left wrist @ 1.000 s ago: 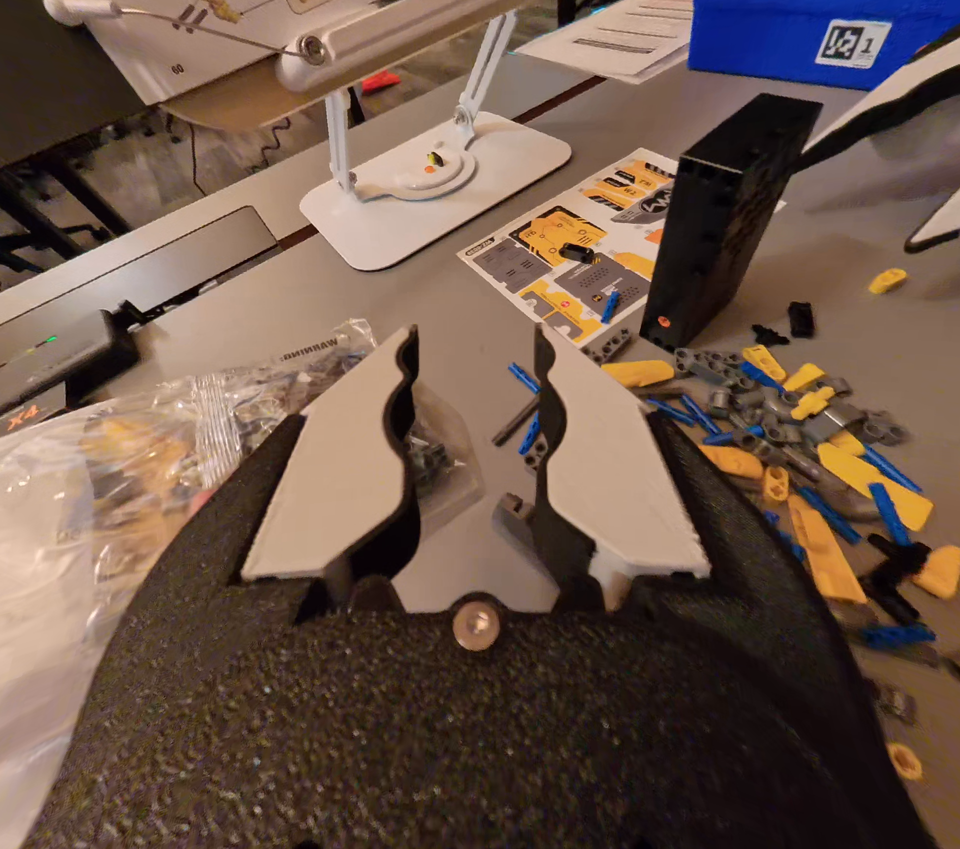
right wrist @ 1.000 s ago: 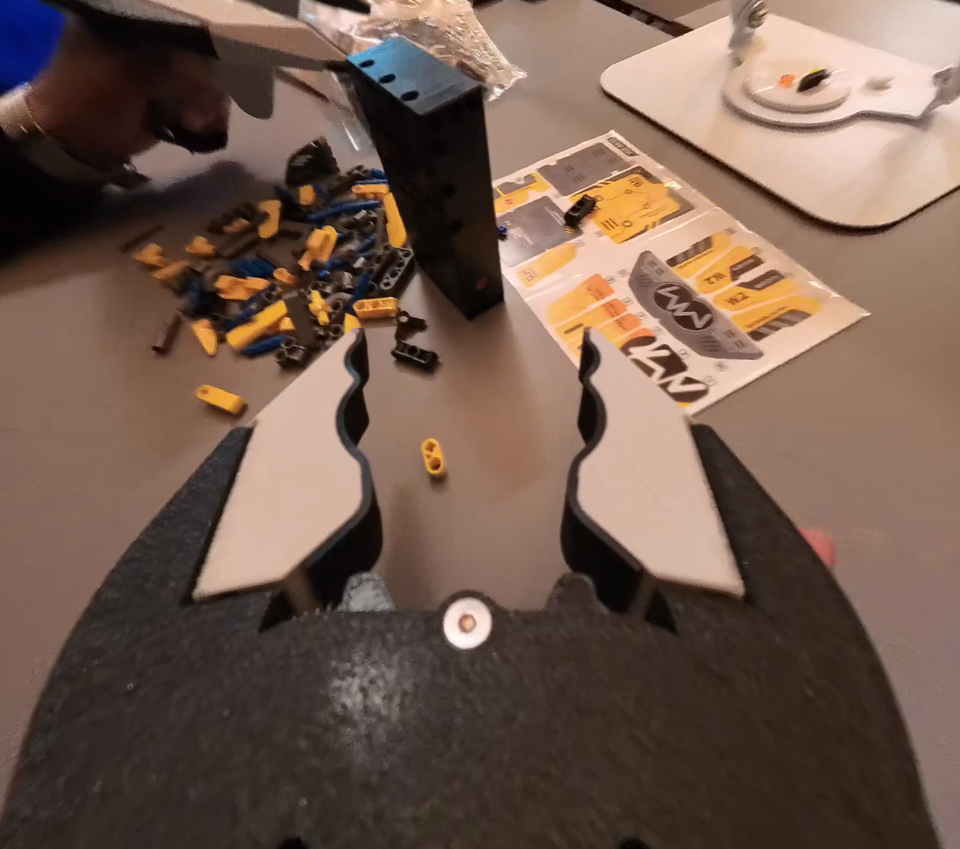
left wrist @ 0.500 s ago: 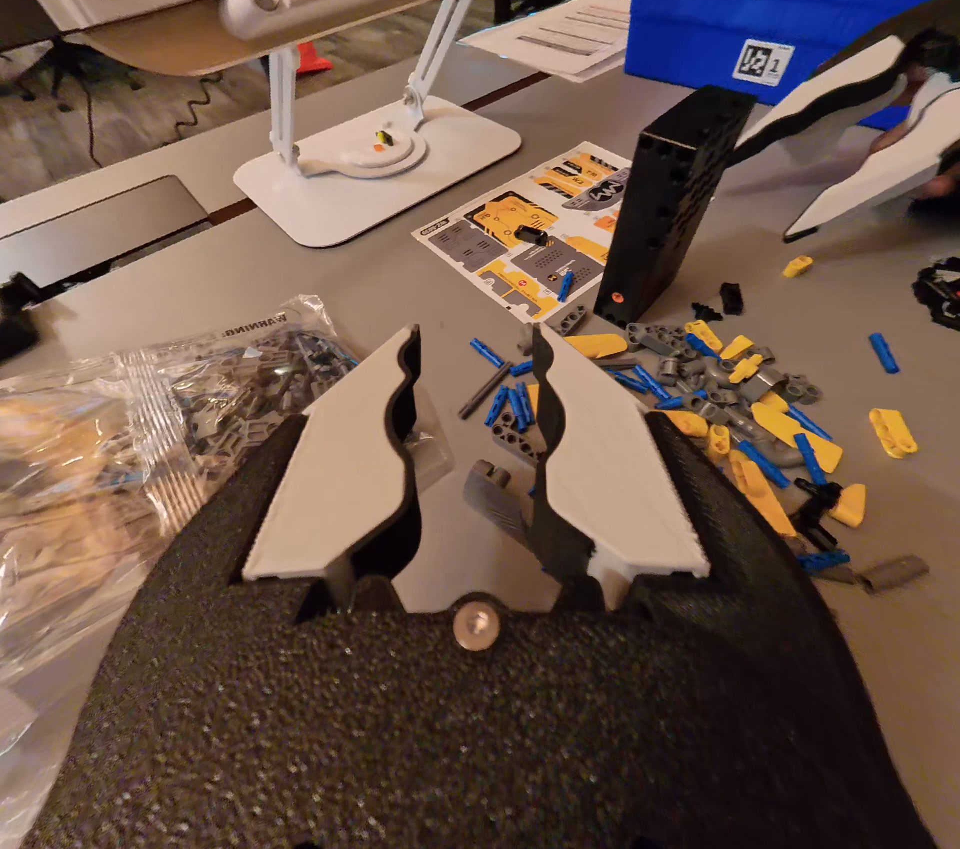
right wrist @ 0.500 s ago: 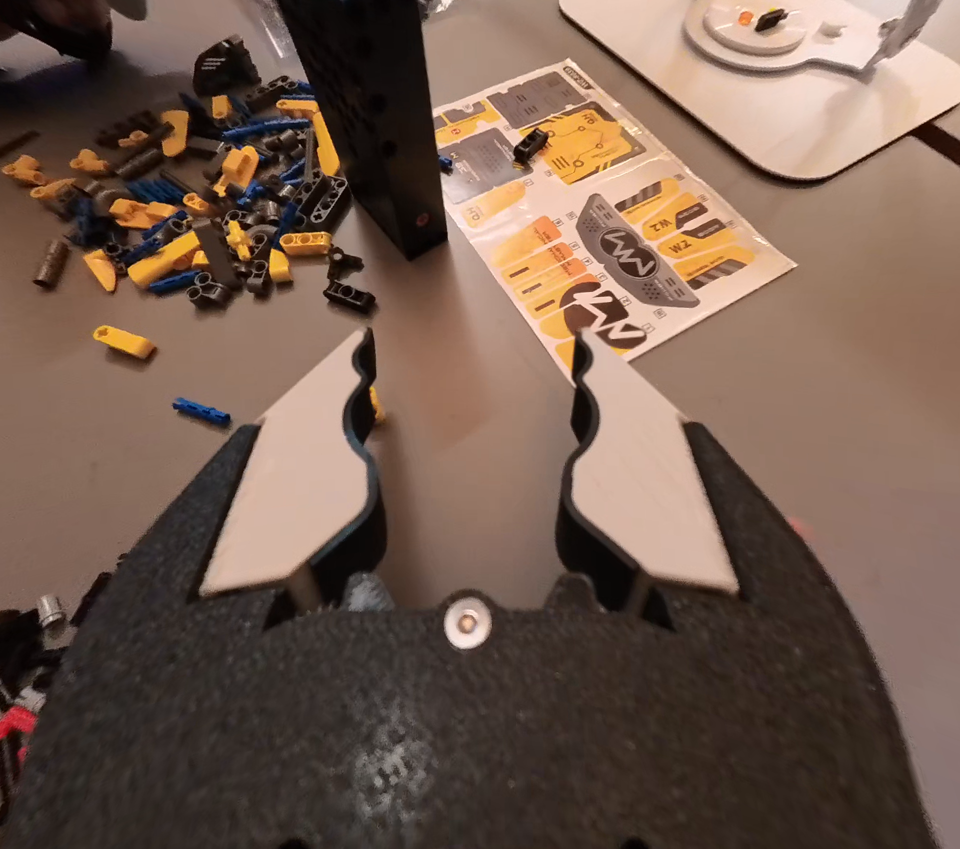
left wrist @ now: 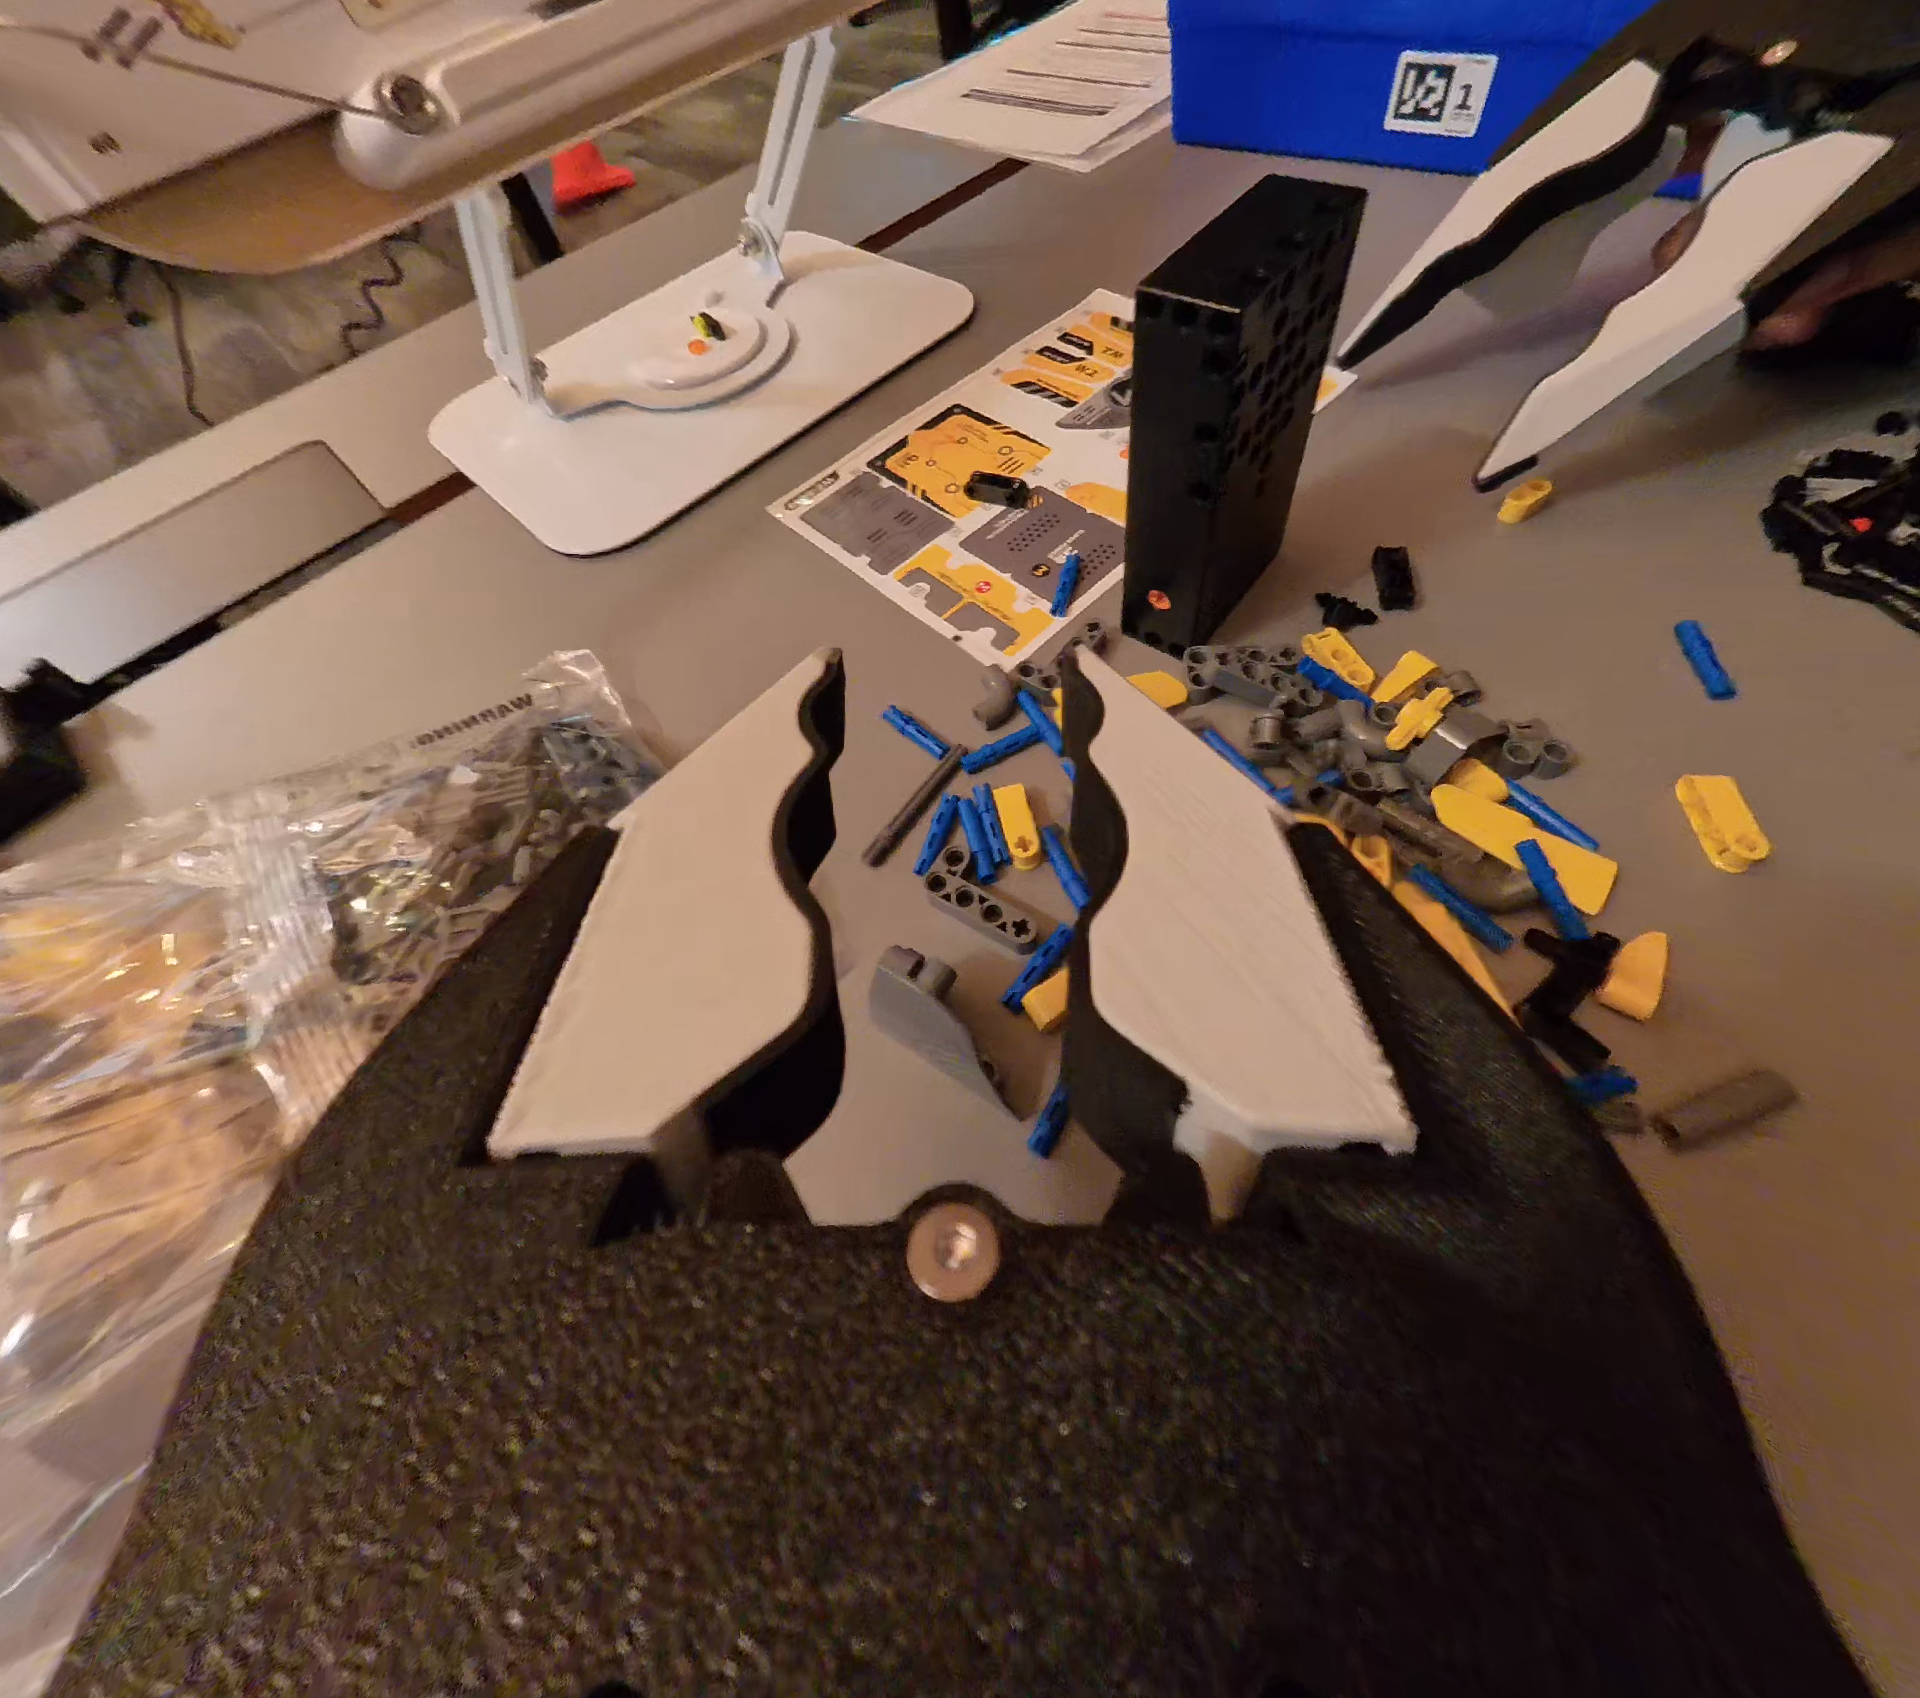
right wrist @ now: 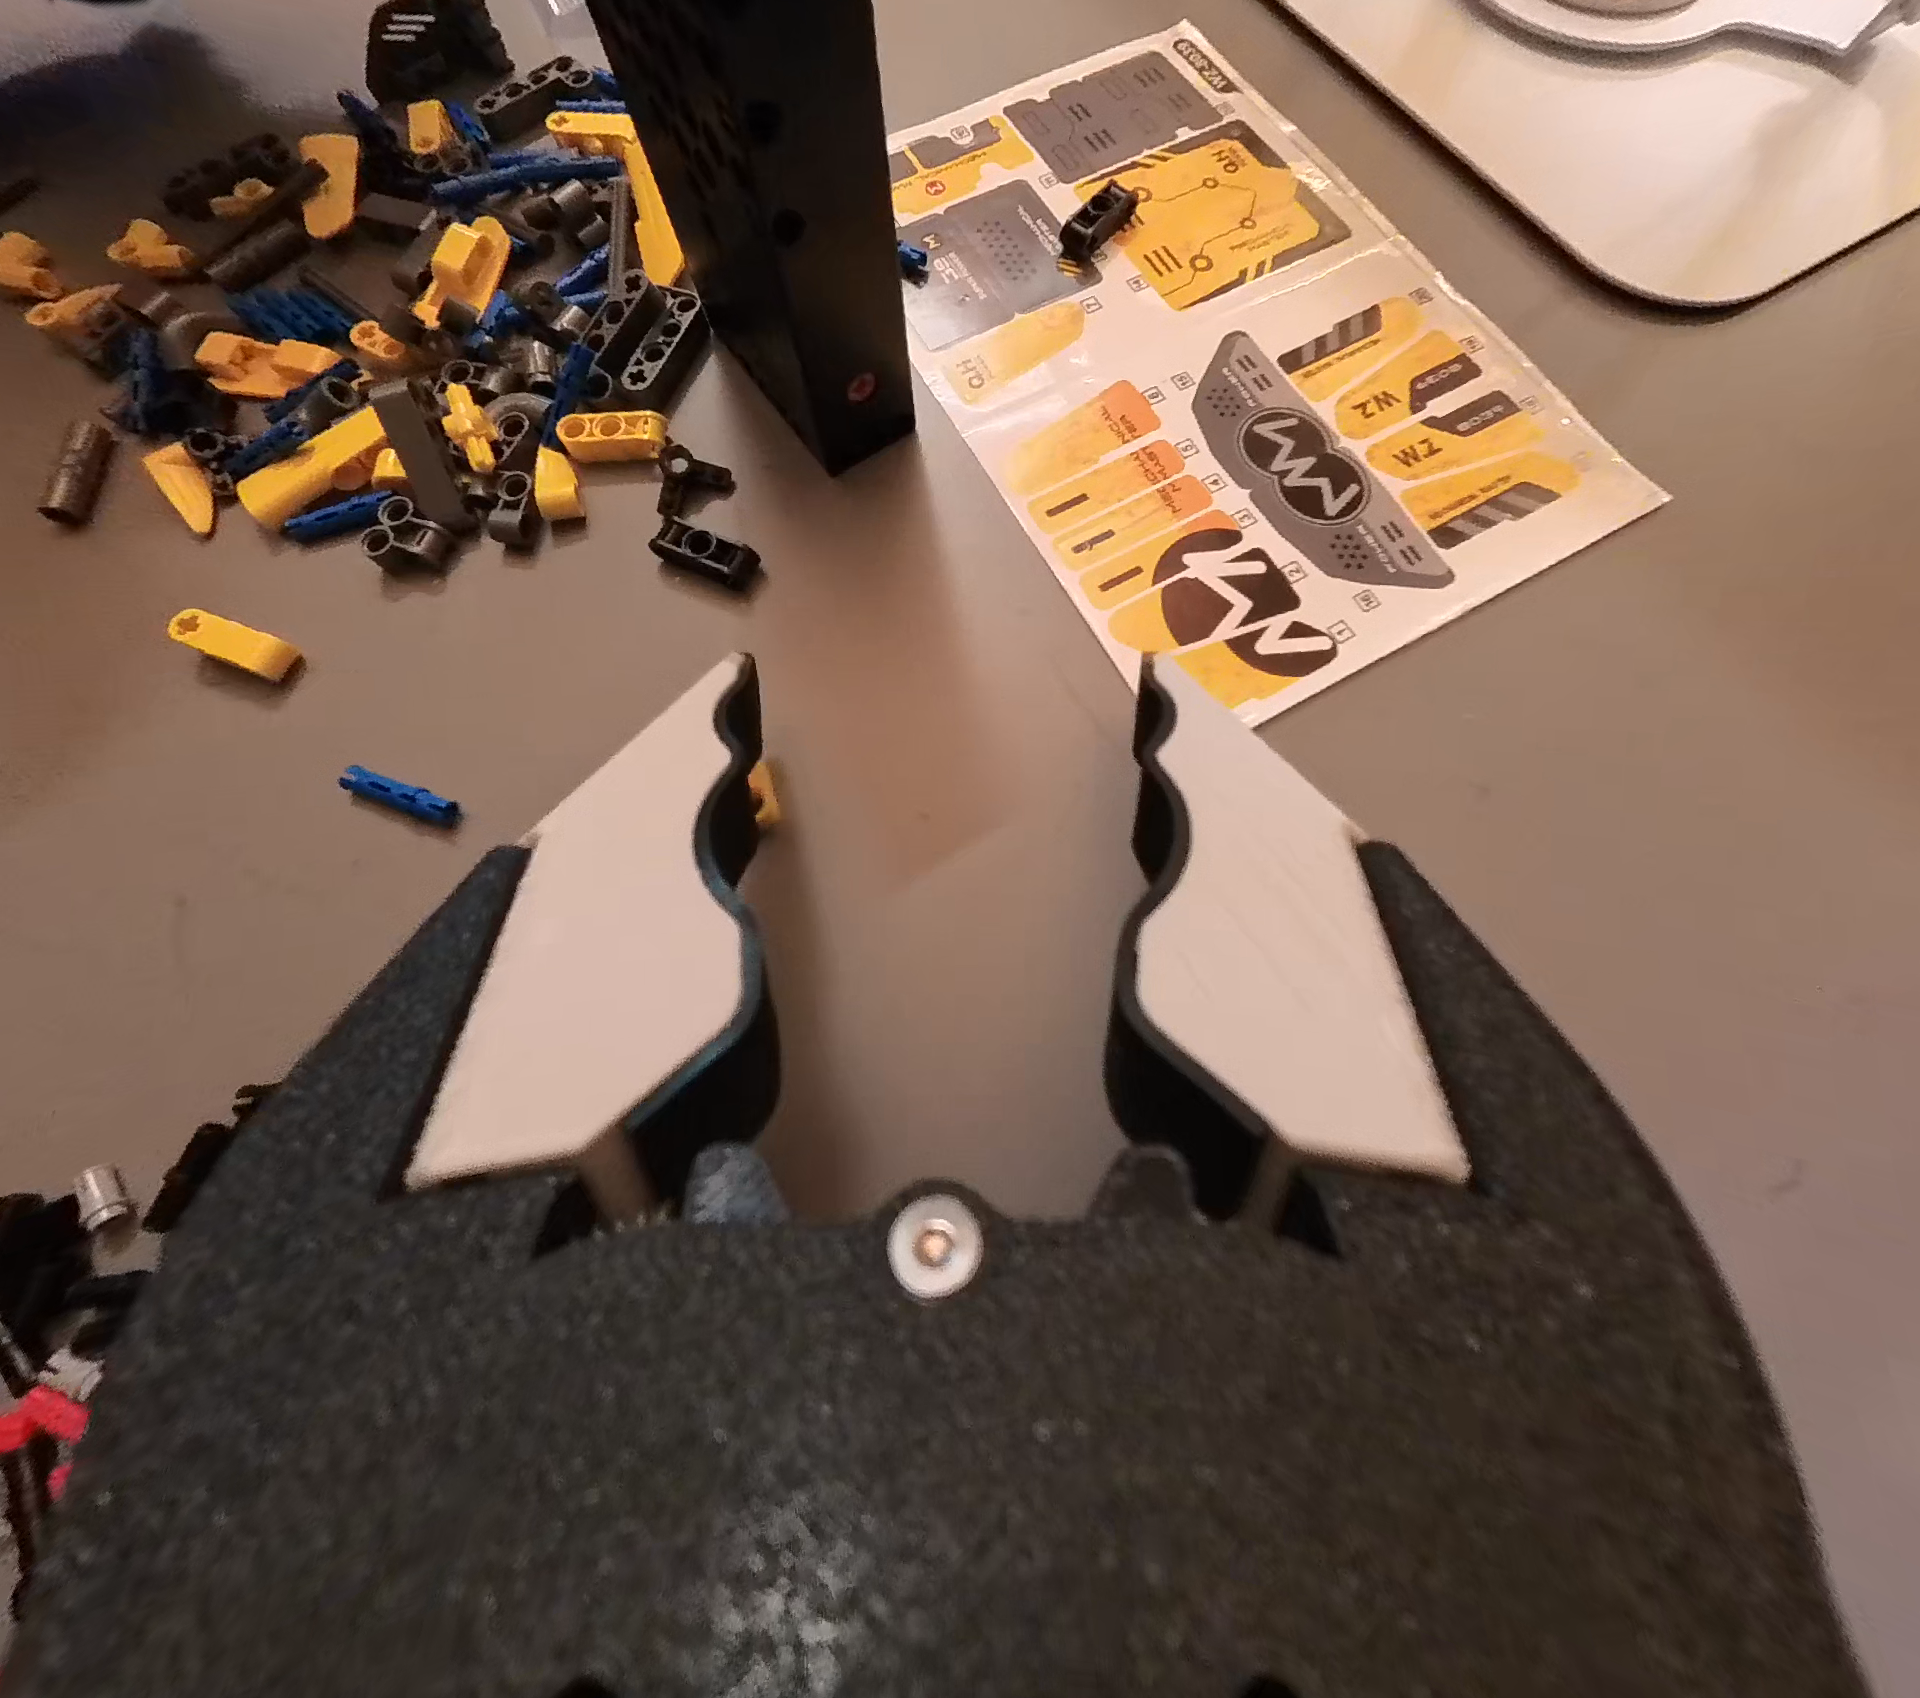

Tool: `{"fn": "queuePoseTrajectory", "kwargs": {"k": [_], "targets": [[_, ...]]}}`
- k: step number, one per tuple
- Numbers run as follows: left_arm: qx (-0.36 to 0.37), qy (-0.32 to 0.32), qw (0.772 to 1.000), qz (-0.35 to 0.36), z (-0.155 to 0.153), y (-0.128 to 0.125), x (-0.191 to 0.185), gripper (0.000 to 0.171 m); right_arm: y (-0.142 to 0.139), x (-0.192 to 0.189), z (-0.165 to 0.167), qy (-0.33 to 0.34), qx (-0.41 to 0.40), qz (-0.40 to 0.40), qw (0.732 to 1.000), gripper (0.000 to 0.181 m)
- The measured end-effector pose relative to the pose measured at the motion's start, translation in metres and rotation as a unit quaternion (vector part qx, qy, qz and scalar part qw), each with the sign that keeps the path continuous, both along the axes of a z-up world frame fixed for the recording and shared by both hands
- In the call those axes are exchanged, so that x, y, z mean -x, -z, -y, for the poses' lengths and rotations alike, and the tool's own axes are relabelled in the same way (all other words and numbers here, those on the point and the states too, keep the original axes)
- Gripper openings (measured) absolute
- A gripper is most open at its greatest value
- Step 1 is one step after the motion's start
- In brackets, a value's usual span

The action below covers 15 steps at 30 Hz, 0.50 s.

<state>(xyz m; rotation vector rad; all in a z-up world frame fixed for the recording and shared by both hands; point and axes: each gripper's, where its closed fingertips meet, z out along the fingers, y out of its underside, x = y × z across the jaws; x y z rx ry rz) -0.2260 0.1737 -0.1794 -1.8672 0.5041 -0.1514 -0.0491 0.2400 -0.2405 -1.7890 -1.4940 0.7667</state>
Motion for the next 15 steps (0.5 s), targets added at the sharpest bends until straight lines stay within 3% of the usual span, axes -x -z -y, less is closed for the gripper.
{"fn": "queuePoseTrajectory", "kwargs": {"k": [4, 7, 15], "targets": [[-0.003, -0.014, 1.000, -0.001, 0.000, -0.002, 0.007, 0.038, 0.001, 0.000, 0.000, 0.001, -0.001, 0.005, 1.000, 0.072], [0.011, 0.015, 0.999, 0.035, 0.003, 0.000, -0.001, 0.020, 0.002, 0.000, 0.001, -0.001, 0.006, 0.005, 1.000, 0.072], [0.035, 0.038, 0.998, 0.046, 0.004, 0.010, -0.011, 0.012, 0.006, -0.002, 0.002, -0.002, 0.018, 0.015, 1.000, 0.072]]}}
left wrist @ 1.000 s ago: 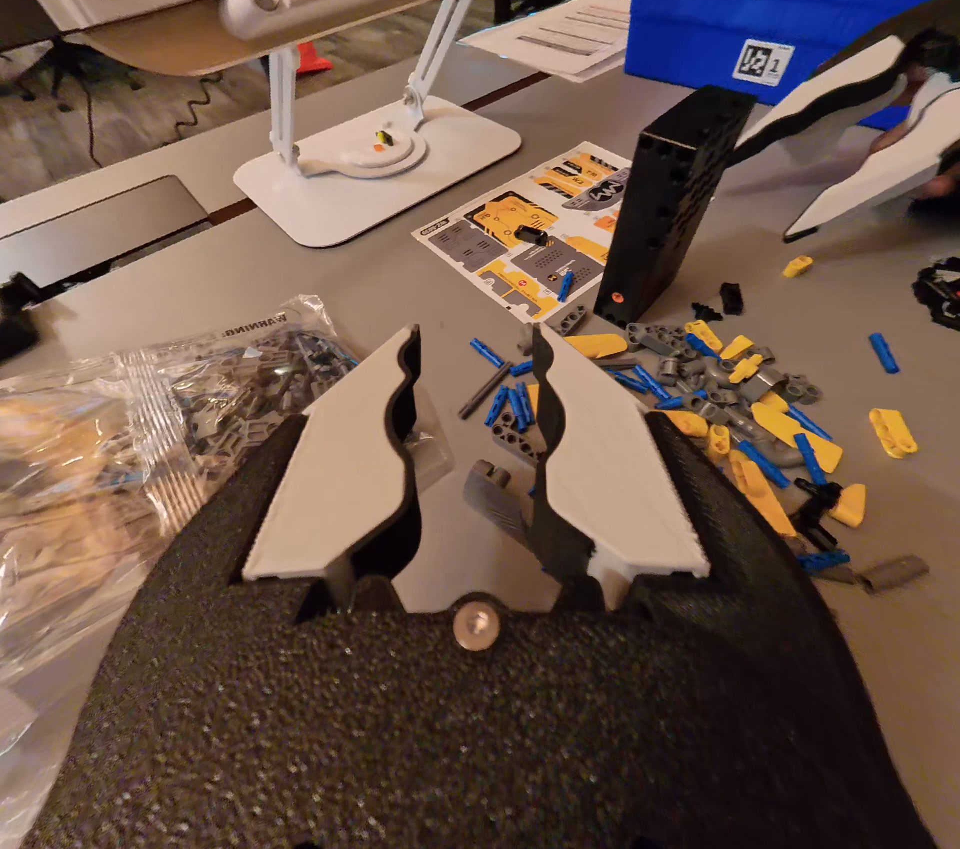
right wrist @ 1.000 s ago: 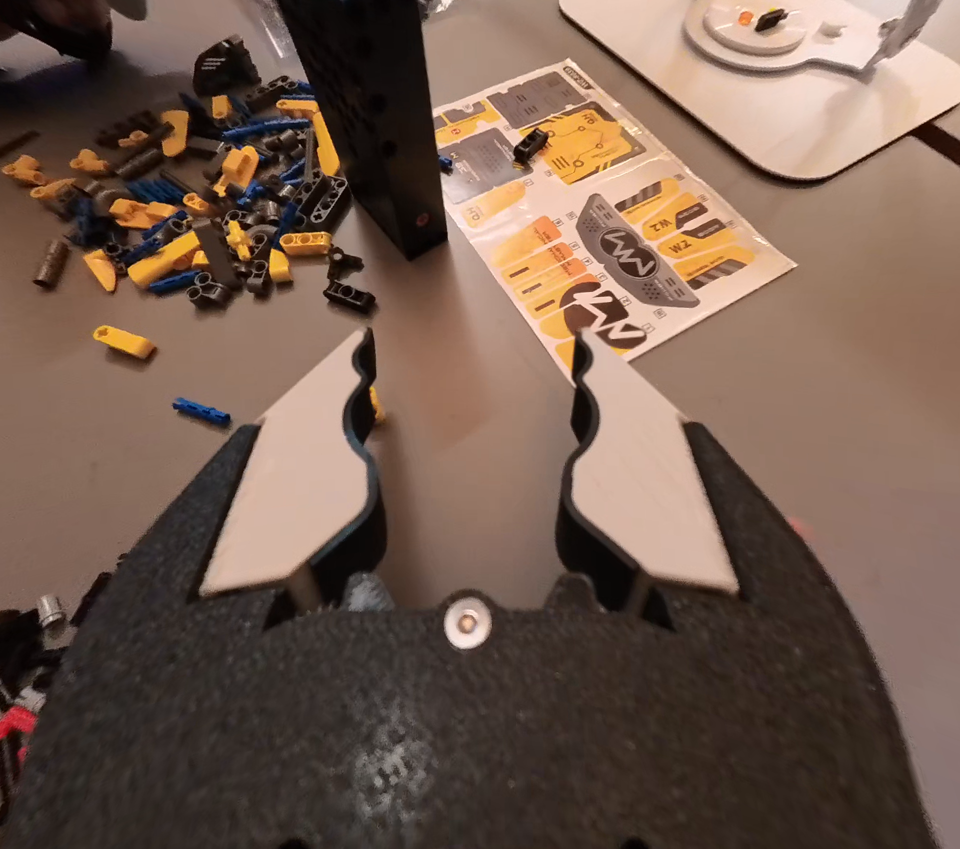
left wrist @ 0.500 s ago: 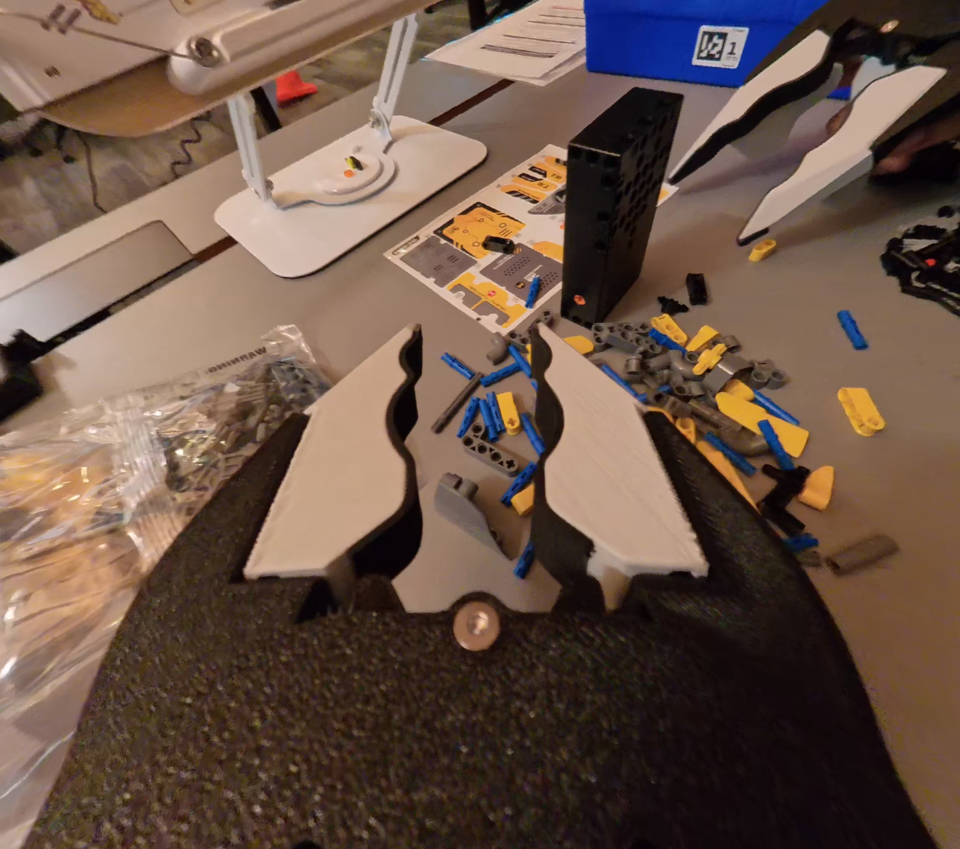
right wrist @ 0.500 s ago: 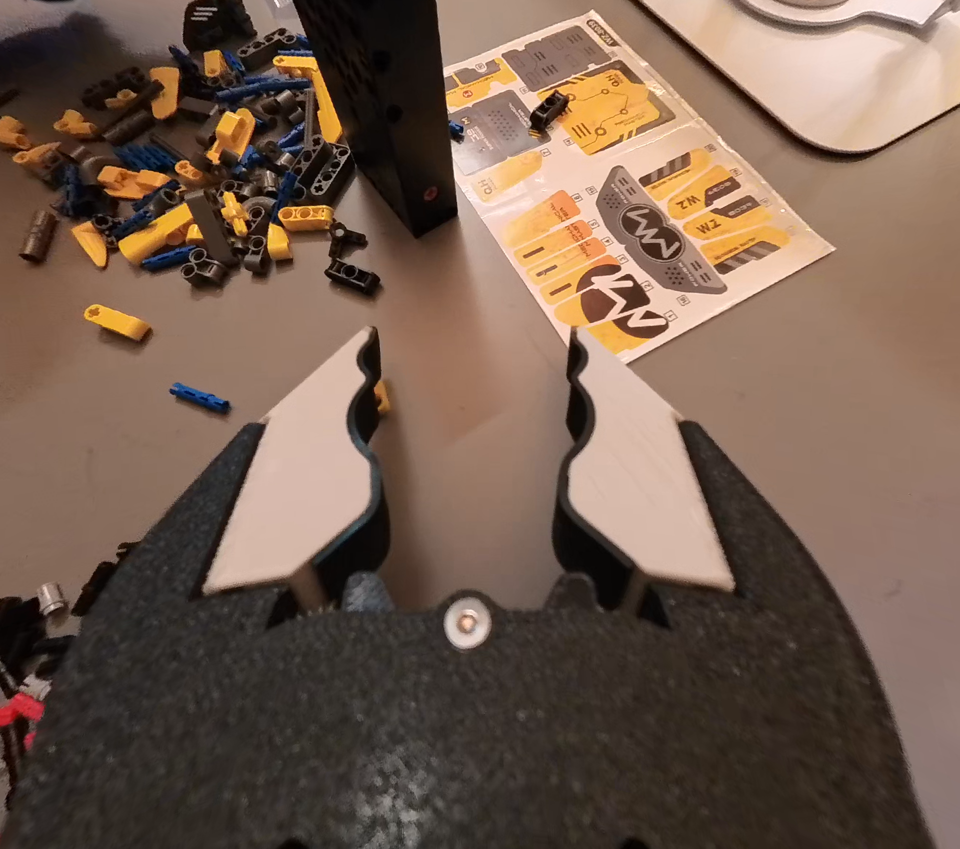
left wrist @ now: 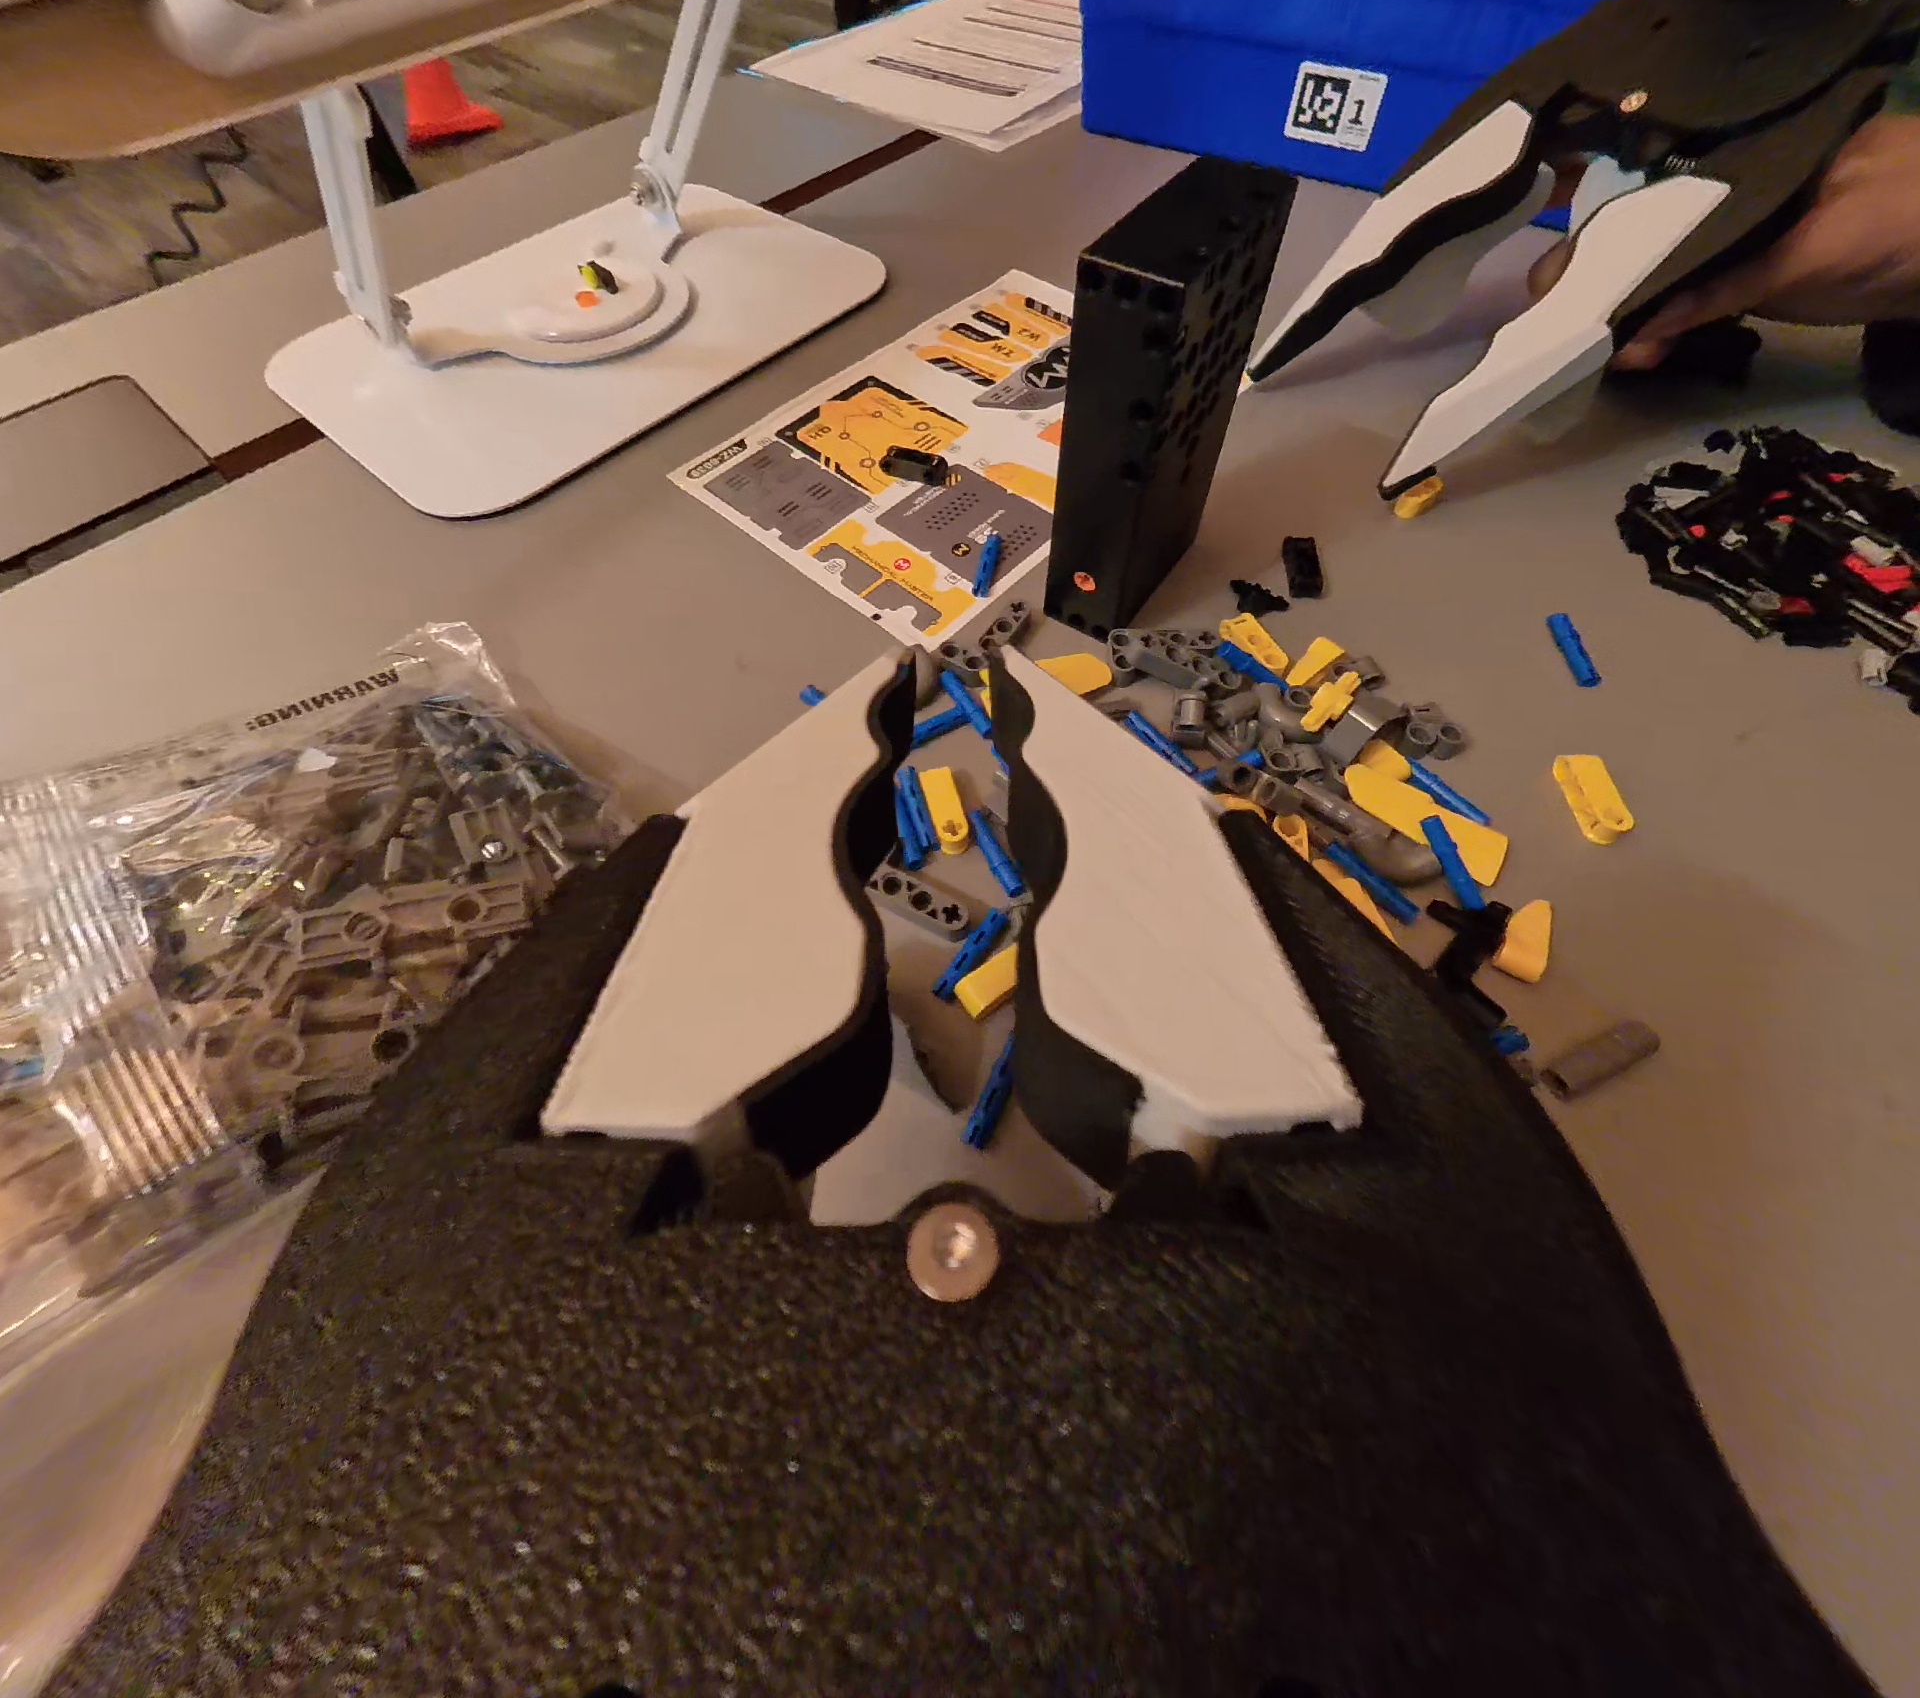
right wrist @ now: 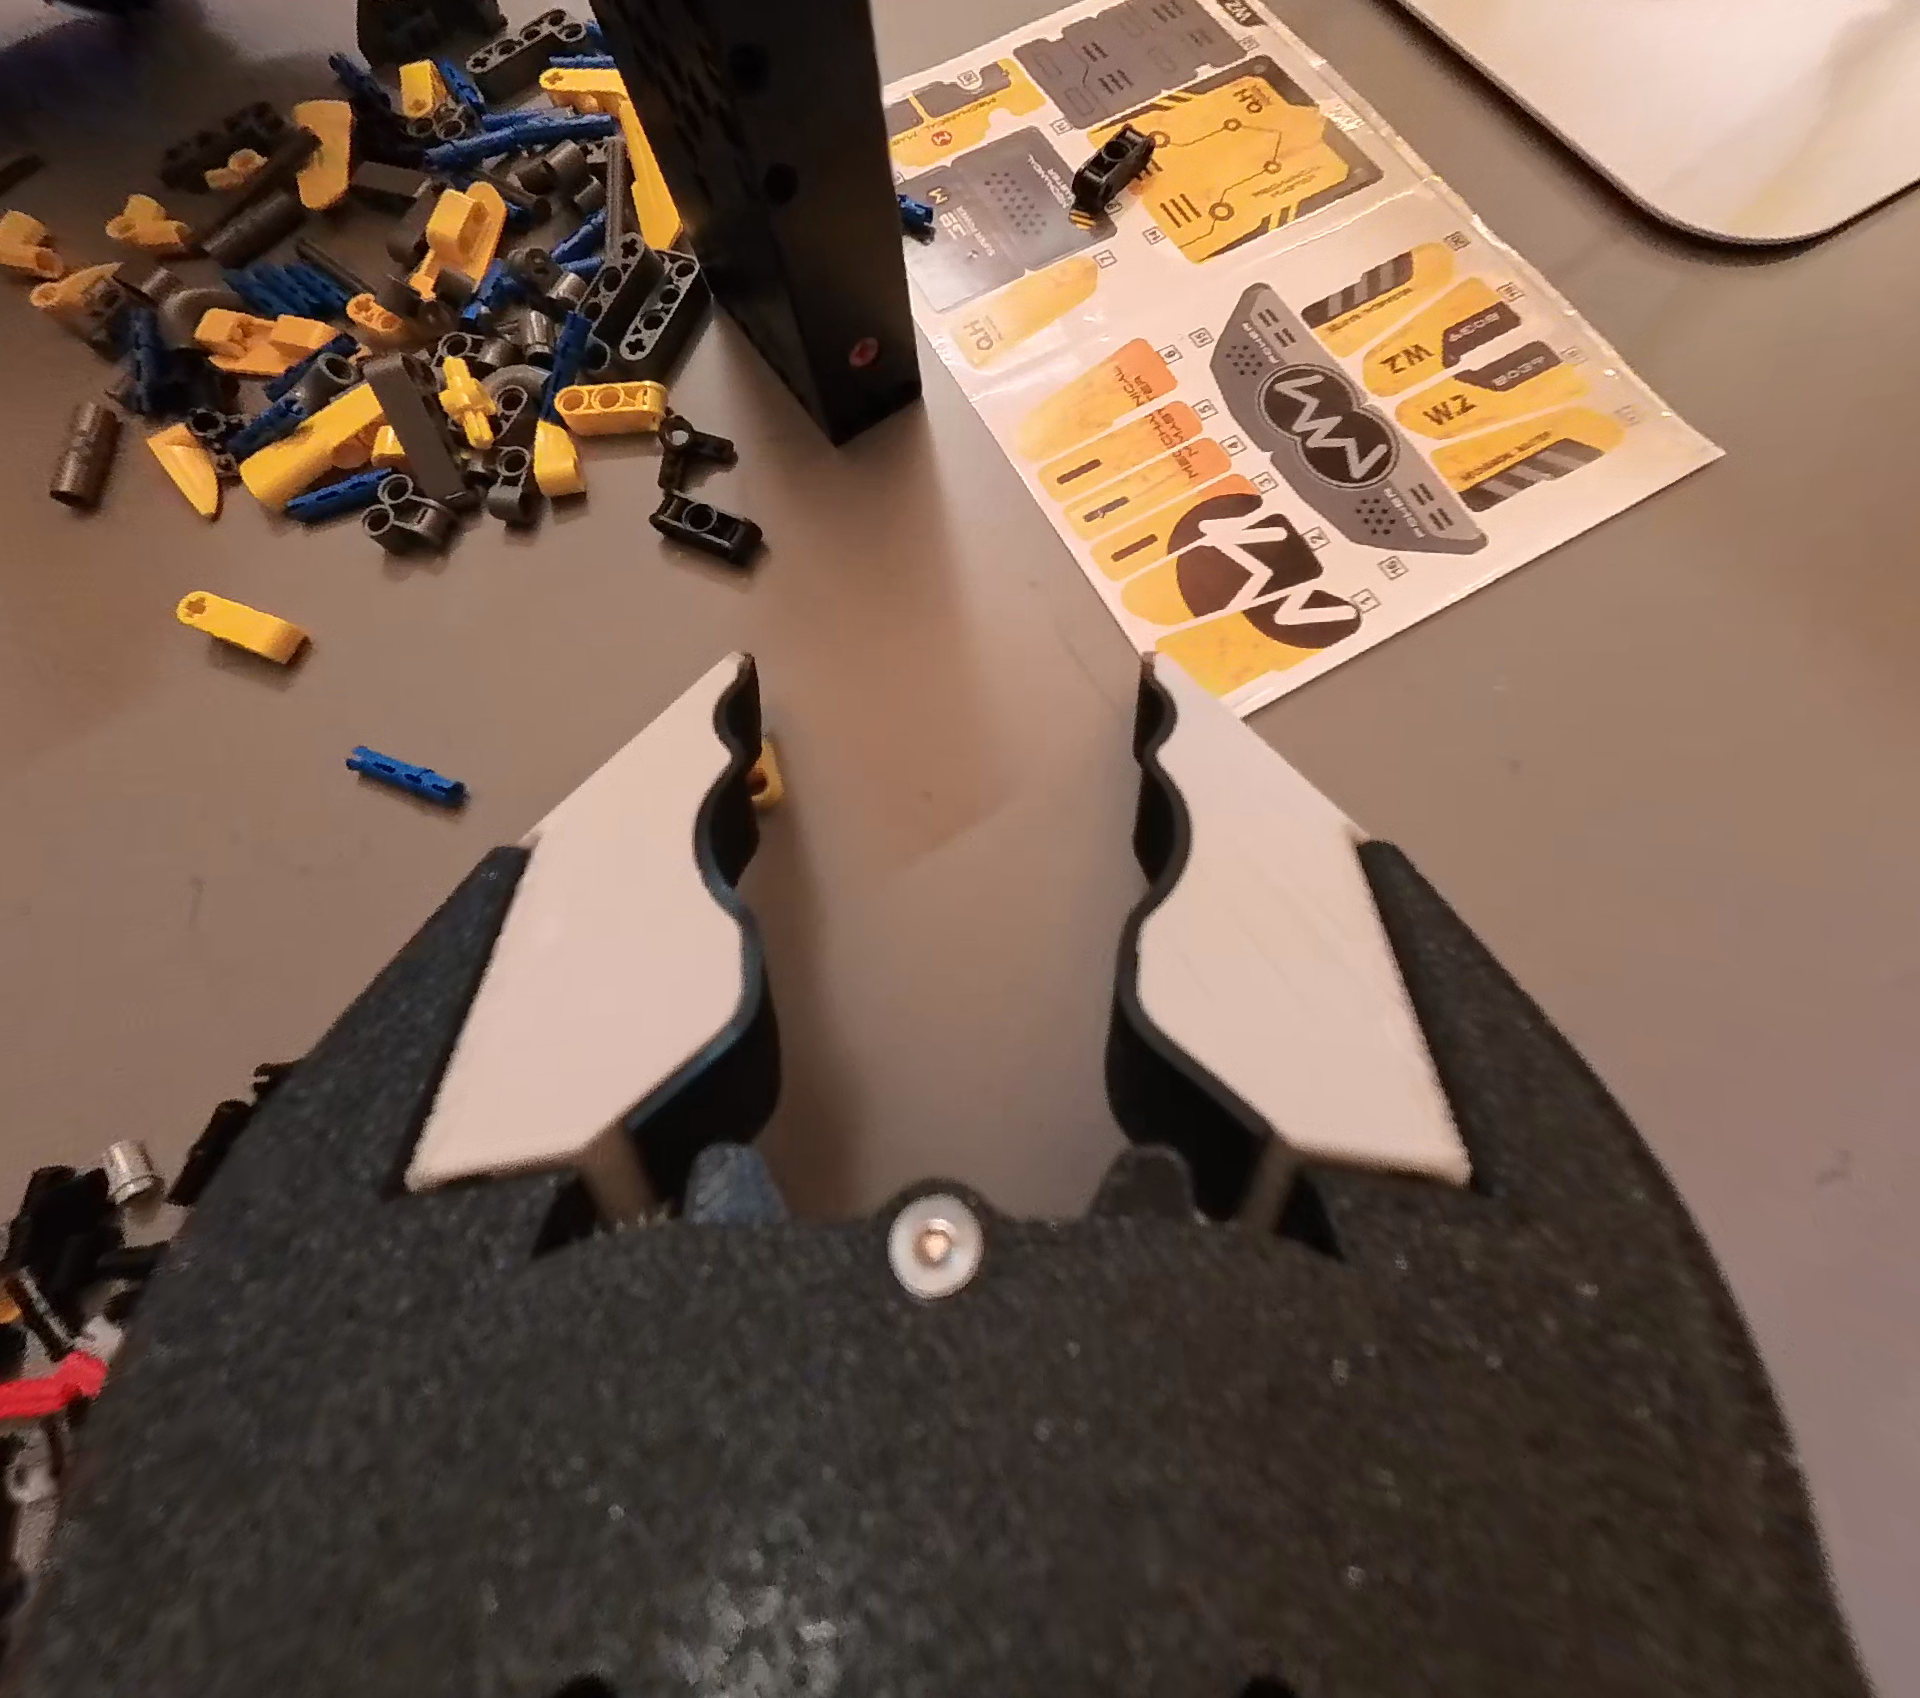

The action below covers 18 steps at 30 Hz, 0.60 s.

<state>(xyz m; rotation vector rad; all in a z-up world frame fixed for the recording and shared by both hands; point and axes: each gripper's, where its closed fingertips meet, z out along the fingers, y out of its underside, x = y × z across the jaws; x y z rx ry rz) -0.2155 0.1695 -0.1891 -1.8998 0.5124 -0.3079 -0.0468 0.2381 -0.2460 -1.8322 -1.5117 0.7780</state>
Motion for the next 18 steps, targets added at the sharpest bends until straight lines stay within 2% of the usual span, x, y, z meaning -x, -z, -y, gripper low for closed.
{"fn": "queuePoseTrajectory", "kwargs": {"k": [5, 10, 18], "targets": [[0.018, 0.026, 0.999, -0.004, 0.004, 0.007, -0.012, 0.003, -0.007, -0.001, 0.000, -0.001, 0.031, -0.028, 0.999, 0.072], [0.019, 0.017, 1.000, -0.013, 0.002, 0.010, -0.010, 0.003, -0.009, -0.002, 0.000, 0.000, 0.056, -0.037, 0.998, 0.072], [0.021, 0.001, 1.000, 0.013, -0.001, 0.006, -0.003, 0.003, -0.003, -0.003, 0.003, -0.004, 0.069, -0.022, 0.997, 0.072]]}}
